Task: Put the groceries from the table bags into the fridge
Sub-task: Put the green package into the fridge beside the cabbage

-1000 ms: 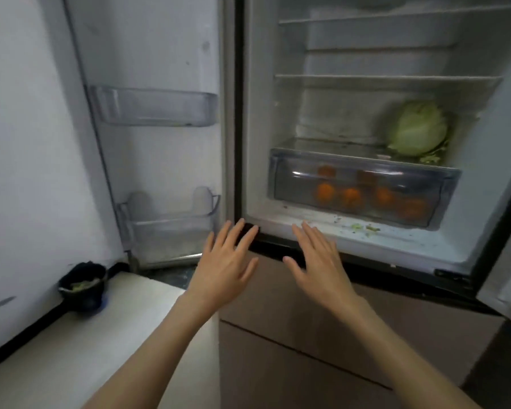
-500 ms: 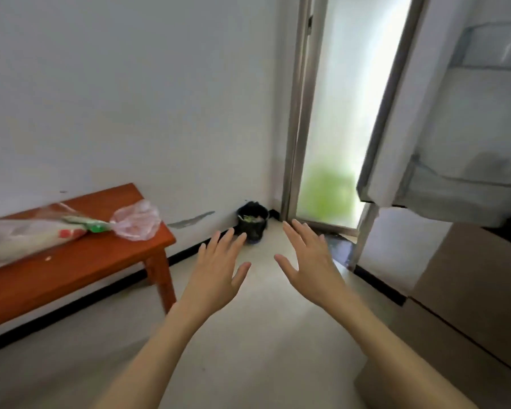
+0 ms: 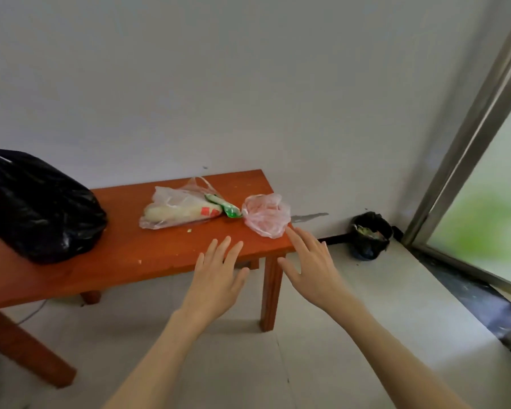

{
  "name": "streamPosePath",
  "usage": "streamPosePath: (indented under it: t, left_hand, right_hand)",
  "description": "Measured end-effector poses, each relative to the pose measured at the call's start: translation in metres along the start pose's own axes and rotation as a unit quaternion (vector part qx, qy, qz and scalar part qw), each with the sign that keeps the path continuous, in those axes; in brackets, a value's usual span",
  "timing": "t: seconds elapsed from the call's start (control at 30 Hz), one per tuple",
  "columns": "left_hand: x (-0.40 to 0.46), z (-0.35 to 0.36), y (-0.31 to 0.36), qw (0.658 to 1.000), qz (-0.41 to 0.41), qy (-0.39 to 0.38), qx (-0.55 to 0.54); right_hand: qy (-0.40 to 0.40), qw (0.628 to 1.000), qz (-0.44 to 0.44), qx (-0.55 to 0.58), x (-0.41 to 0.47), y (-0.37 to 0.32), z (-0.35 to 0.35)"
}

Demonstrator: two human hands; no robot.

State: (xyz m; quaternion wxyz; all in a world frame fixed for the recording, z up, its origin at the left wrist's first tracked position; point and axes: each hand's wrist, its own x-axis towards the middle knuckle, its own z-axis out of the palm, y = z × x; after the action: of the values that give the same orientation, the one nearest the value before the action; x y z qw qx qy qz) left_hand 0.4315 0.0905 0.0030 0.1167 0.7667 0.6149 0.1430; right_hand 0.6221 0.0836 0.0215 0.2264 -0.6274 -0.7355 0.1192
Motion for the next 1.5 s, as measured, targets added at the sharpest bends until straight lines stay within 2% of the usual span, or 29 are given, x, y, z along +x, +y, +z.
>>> streamPosePath:
  t: [0.23, 0.43, 0.67, 0.83, 1.0, 1.1, 1.2, 1.27, 1.4, 1.5]
  left_hand:
    - [0.109, -0.004, -0.069, 0.997, -0.065, 0.001, 0.030]
    - [0.192, -0.002, -0.109, 0.997, -0.076, 0.003, 0.019]
    - [0.269, 0.021, -0.175, 0.994, -0.093, -0.050, 0.018]
    - [0.346, 0.028, -0.231, 0.995, -0.061, -0.077, 0.026]
    - [0.414, 0.026, -0.274, 0.994, -0.019, -0.104, 0.035]
    - [0.443, 0.030, -0.290, 0.990, 0.004, -0.136, 0.035]
    - [0.458, 0.045, -0.304, 0.985, 0.012, -0.174, 0.011]
    - [0.464, 0.053, -0.312, 0.983, 0.022, -0.184, 0.001]
    - [0.478, 0.061, -0.323, 0.982, 0.026, -0.187, -0.012]
    - [0.483, 0.059, -0.322, 0.984, 0.024, -0.169, -0.041]
  right_hand:
    - [-0.030, 0.998, -0.039, 0.049, 0.134, 0.006, 0.048]
    - [-0.082, 0.994, -0.018, 0.068, 0.240, 0.015, 0.085]
    - [-0.160, 0.986, 0.012, 0.048, 0.328, 0.021, 0.138]
    - [-0.166, 0.985, 0.019, 0.037, 0.394, 0.017, 0.184]
    - [-0.183, 0.981, 0.070, 0.013, 0.457, 0.014, 0.227]
    - [-0.237, 0.964, 0.115, -0.030, 0.483, 0.020, 0.255]
    - [-0.313, 0.931, 0.152, -0.109, 0.493, 0.031, 0.282]
    - [-0.334, 0.915, 0.177, -0.142, 0.494, 0.035, 0.294]
    - [-0.308, 0.916, 0.192, -0.169, 0.496, 0.034, 0.302]
    - [-0.270, 0.931, 0.203, -0.136, 0.499, 0.030, 0.296]
